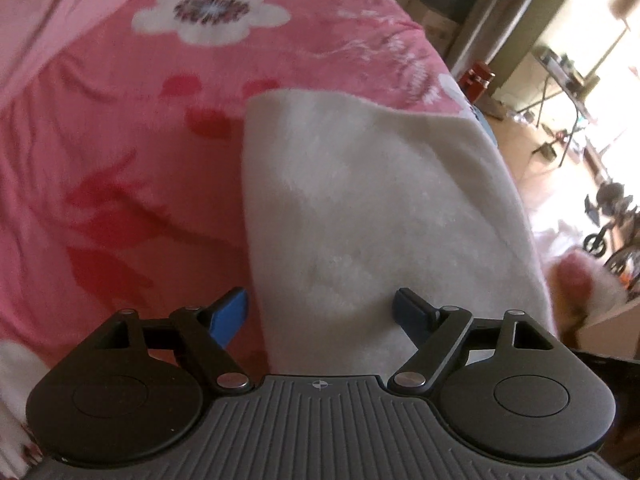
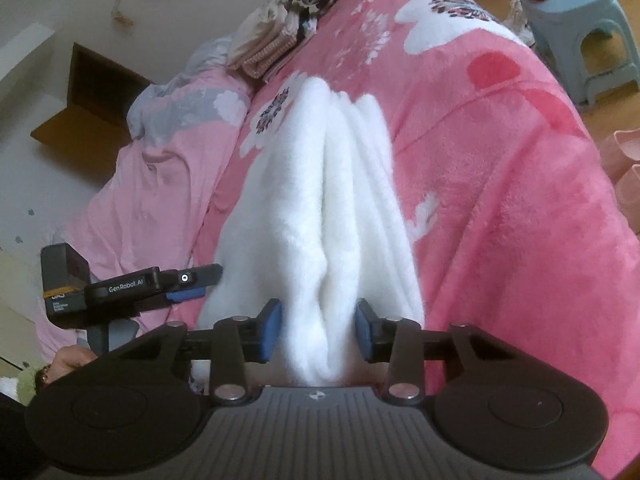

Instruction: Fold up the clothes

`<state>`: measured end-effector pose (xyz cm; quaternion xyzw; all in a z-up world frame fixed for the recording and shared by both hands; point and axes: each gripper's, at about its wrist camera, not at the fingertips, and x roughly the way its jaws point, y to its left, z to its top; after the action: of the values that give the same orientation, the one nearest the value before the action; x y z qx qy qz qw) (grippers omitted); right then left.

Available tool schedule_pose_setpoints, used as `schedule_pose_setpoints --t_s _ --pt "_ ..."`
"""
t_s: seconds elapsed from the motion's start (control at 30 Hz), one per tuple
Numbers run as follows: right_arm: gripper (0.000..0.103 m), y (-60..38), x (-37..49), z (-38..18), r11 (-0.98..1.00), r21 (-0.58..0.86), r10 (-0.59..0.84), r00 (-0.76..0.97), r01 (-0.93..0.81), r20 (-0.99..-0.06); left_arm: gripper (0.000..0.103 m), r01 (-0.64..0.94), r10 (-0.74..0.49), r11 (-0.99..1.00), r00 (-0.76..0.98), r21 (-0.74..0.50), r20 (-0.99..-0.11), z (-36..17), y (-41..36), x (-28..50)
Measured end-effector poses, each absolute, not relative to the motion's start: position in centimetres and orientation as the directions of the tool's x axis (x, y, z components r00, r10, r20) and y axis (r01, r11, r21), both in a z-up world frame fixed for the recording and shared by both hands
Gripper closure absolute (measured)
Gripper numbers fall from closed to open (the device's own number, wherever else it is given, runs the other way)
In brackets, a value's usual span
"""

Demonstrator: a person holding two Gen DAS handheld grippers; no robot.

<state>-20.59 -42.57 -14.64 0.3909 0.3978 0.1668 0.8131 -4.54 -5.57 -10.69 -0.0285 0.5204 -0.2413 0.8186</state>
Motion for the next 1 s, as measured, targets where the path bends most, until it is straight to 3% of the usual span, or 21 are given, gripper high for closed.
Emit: schedule_pose_setpoints --t_s 0.07,0.17,0.77,0.93,1.0 --pt "0.079 -42.5 -20.6 -14.4 0.644 0.764 0.581 0.632 0.029 -0.513 0.024 0.351 -0.451 0.873 0.314 -0.34 -0.835 -10.9 -5.4 -4.4" --pt "0.083 -42.1 -20.7 -13.4 0.679 0.734 0.567 0.647 -0.016 -0.51 0.024 0.378 -0.465 0.86 0.304 -0.342 -0.832 -10.7 -5.7 -4.7" --pt "0.084 -43.4 -20.6 -13.4 0.759 0.643 0.535 0.66 -0.101 -0.527 0.023 0.528 -0.445 0.821 0.35 -0.22 -0.824 -10.0 -8.3 -6.1" --pt "0.085 -44.1 -20.8 -15.5 0.74 0.666 0.548 0.661 -0.097 -0.512 0.022 0.6 -0.435 0.787 0.374 -0.144 -0.819 -9.8 -8.8 -6.8" --pt "0.085 -43.9 -21.0 -15.2 0.751 0.652 0.538 0.668 -0.102 -0.515 0.026 0.624 -0.434 0.776 0.43 -0.087 -0.792 -9.0 -8.4 -7.1"
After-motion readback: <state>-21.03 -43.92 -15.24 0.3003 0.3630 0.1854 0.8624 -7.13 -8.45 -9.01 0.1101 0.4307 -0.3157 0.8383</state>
